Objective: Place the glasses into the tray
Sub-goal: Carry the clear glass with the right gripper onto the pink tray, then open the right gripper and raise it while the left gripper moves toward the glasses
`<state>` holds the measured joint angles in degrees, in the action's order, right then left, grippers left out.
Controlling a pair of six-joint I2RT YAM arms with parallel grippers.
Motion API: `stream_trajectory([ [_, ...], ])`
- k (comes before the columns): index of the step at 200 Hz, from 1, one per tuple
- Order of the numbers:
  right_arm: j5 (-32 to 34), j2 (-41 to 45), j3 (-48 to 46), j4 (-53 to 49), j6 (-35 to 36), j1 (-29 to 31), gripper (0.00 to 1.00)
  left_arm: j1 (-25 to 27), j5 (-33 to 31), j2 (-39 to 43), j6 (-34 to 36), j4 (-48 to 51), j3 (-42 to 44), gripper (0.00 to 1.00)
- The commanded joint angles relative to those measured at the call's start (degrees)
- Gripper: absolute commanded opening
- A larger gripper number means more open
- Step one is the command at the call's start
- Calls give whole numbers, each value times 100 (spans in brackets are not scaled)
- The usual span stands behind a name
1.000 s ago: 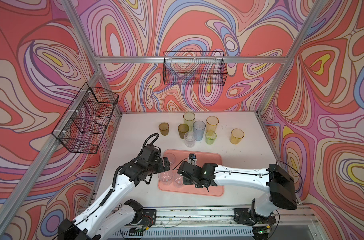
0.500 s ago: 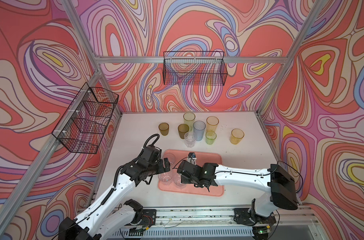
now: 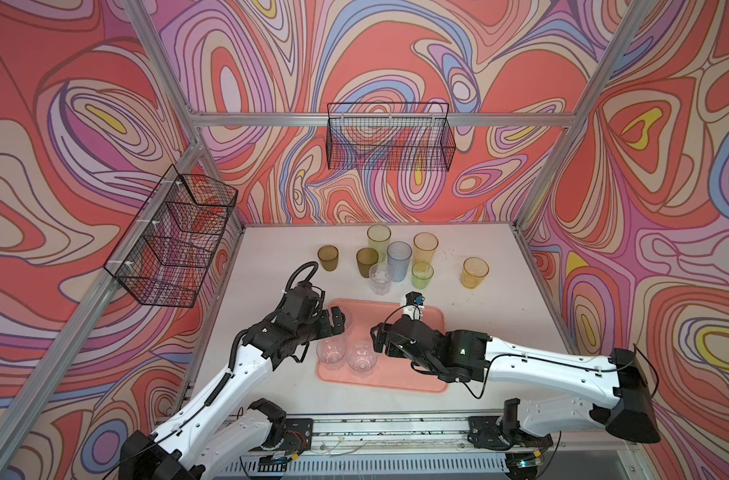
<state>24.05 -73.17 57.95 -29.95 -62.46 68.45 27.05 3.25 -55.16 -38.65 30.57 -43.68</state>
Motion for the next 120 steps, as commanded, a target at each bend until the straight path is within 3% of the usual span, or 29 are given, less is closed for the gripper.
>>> stream_trajectory([
  [1, 322, 306, -202, 111, 145, 29, 98, -85, -204, 41, 226, -474, -202, 100],
  [45, 693, 851, -470, 272, 435, 31, 98, -454, -203, -135, 123, -535, -439, 100],
  [72, 1357, 1144, -661, 332, 562, 29, 99, -575, -201, -229, 123, -598, -567, 100],
  [120, 2036, 1208, -615, 1080, 2004, 28, 98, -740, -651, -701, 249, -651, -1125, 100],
])
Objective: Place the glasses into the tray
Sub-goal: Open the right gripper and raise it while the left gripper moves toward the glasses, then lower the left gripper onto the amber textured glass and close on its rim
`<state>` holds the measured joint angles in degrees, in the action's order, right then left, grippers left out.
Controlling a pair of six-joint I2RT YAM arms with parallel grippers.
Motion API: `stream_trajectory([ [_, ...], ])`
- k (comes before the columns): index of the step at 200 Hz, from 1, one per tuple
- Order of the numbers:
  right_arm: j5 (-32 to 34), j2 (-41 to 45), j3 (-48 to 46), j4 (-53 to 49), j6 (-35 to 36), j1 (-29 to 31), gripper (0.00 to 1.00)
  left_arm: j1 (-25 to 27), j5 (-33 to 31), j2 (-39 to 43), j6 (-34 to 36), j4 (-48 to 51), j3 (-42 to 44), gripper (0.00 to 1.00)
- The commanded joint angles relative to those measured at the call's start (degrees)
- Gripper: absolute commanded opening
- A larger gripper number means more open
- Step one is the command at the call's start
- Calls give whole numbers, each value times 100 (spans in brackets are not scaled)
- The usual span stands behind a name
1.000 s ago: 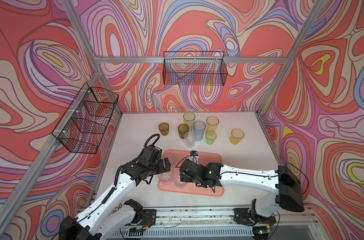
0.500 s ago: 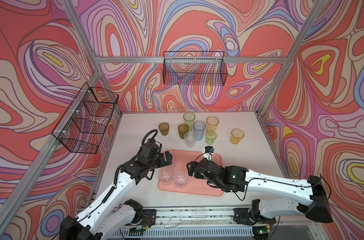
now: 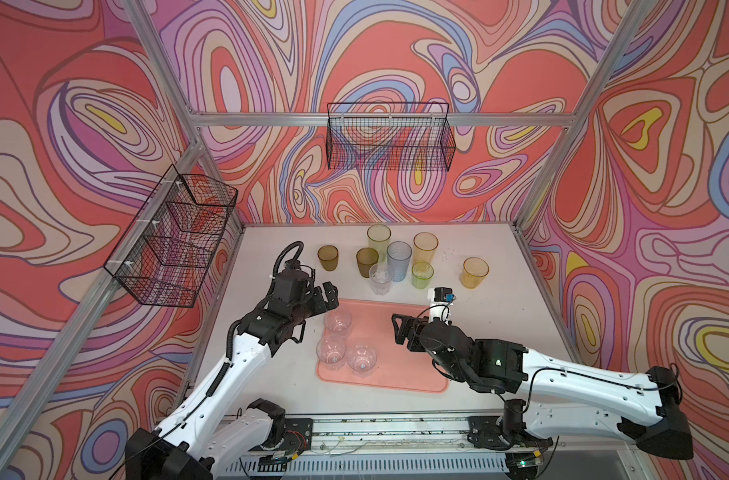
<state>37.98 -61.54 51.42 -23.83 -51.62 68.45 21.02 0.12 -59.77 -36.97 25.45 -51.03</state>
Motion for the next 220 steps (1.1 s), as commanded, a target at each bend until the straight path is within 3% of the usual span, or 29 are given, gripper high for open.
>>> stream_trajectory([
  [1, 651, 45, 41, 489, 949, 28, 98, -148, -342, -252, 78, -138, -408, 100],
  [66, 947, -218, 200, 1913, 3099, -56, 98, -696, -280, -1624, 175, -64, -1574, 100],
  [106, 849, -768, 685, 1993, 3827, -314, 98, -1008, -199, -2372, 163, -161, -2064, 100],
  [166, -291, -970, 769, 2004, 3799, -1129, 98, -1314, 111, -3401, 132, -185, -2721, 100],
  [183, -368, -1008, 806, 2020, 3840, -1187, 98, -1337, 172, -3683, 162, -225, -2877, 100],
  [220, -155, -1100, 791, 2041, 3872, -1193, 98, -1455, 497, -4394, 199, -191, -3321, 89],
])
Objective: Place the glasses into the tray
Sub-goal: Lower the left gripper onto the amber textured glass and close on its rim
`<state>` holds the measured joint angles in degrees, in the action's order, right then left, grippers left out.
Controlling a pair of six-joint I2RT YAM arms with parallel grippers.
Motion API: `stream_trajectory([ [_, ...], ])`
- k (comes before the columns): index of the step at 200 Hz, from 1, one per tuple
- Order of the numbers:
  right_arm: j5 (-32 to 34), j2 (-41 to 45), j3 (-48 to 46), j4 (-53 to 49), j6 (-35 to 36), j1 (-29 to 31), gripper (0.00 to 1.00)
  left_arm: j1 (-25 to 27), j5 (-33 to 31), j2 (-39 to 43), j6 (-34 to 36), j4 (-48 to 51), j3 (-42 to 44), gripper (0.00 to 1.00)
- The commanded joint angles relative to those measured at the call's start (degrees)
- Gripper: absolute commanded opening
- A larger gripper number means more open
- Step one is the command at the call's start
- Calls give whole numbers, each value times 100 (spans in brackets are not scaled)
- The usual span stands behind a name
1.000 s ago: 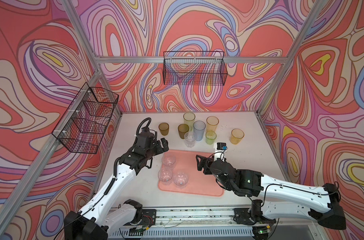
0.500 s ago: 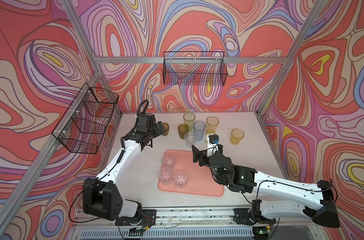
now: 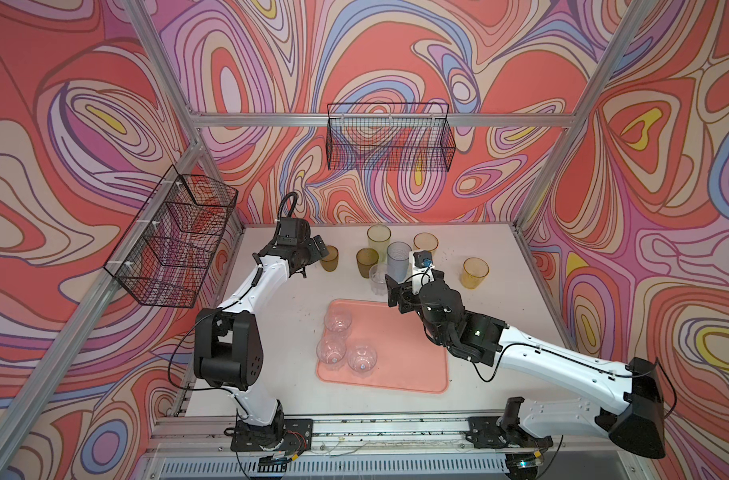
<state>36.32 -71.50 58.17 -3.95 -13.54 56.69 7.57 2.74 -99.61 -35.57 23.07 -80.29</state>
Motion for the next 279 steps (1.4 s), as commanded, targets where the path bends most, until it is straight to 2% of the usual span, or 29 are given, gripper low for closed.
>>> stream_trajectory([
  [1, 13, -106, 115, 52, 63, -13, 98, -113, 240, -418, 55, 52, -410, 88],
  [25, 55, -122, 68, 82, 11, -16, 98, -168, 354, -756, 24, 107, -606, 79],
  [116, 148, -131, -2, -76, -252, -18, 98, -177, 201, -1508, 172, 333, -1019, 63],
  [130, 177, -126, -34, -65, -294, -15, 97, -177, 259, -1621, 295, 332, -1079, 53],
  [163, 311, -174, -82, -70, -451, -17, 97, -177, 179, -1796, 369, 307, -1153, 42],
  [181, 258, -225, -95, -62, -559, -16, 97, -177, 122, -1909, 410, 361, -1242, 30],
  [192, 201, -279, -82, -54, -547, -17, 97, -177, 99, -1983, 411, 444, -1323, 16],
  [200, 215, -324, -66, -59, -525, -14, 96, -177, 141, -2032, 427, 524, -1394, 10],
  [236, 246, -502, 146, -305, -557, -13, 96, -177, 303, -2097, 395, 576, -1423, 7],
  [279, -69, -487, 59, -166, -805, -12, 96, -182, 326, -1913, 384, 663, -1339, 2],
])
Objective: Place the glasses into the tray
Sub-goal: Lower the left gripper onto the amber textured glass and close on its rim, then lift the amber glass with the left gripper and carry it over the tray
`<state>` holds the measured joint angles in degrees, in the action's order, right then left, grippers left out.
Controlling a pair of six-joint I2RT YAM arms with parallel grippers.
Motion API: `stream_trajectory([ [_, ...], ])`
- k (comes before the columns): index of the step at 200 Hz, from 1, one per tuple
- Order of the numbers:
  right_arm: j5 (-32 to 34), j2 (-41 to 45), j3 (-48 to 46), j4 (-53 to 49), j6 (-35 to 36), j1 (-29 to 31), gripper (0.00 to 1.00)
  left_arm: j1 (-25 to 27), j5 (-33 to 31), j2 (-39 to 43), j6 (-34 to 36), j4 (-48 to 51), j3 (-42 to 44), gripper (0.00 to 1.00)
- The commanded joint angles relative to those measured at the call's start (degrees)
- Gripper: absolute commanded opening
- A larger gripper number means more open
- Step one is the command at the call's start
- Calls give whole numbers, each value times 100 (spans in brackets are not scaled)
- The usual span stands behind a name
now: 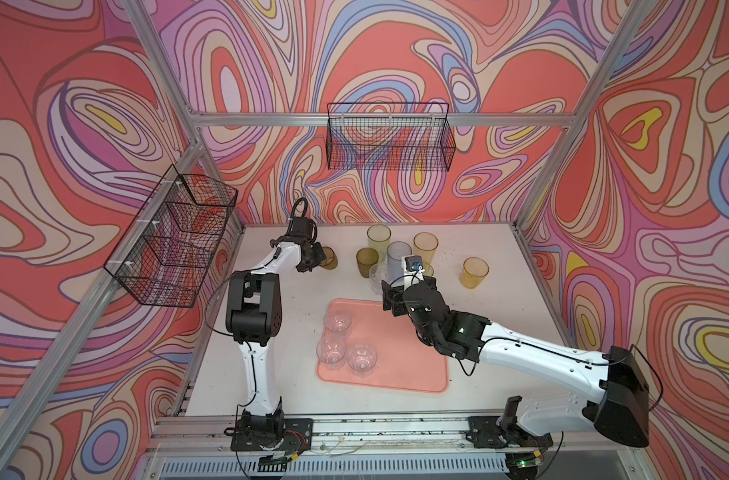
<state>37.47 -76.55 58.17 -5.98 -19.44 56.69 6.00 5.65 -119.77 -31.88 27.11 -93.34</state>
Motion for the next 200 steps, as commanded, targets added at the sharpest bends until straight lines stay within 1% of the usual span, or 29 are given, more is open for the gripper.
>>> stream_trajectory([
  [1, -195, 18, 52, 45, -221, -14, 97, -22, 34, 111, 19, 259, -30, 2],
  [18, -339, 43, 19, 98, -306, -14, 96, -20, 92, 276, -7, 246, 83, 0],
  [58, -499, 79, -64, 221, -430, -17, 96, -12, 176, 710, -6, 388, 320, 0],
  [86, -689, 83, -45, 308, -383, -18, 96, -5, 317, 1158, -107, 271, 767, 0],
  [126, -1321, 98, -64, 267, -423, -16, 96, 47, 717, 1814, -258, 286, 1245, 0],
  [148, -1468, 97, -78, 198, -472, -17, 96, 180, 617, 2262, -268, 350, 1496, 0],
  [177, -1318, 164, -142, 283, -555, -23, 96, 367, 462, 2776, -232, 568, 1660, 0],
  [200, -1164, 302, -281, 483, -655, -26, 96, 559, 224, 3088, -138, 818, 1672, 0],
])
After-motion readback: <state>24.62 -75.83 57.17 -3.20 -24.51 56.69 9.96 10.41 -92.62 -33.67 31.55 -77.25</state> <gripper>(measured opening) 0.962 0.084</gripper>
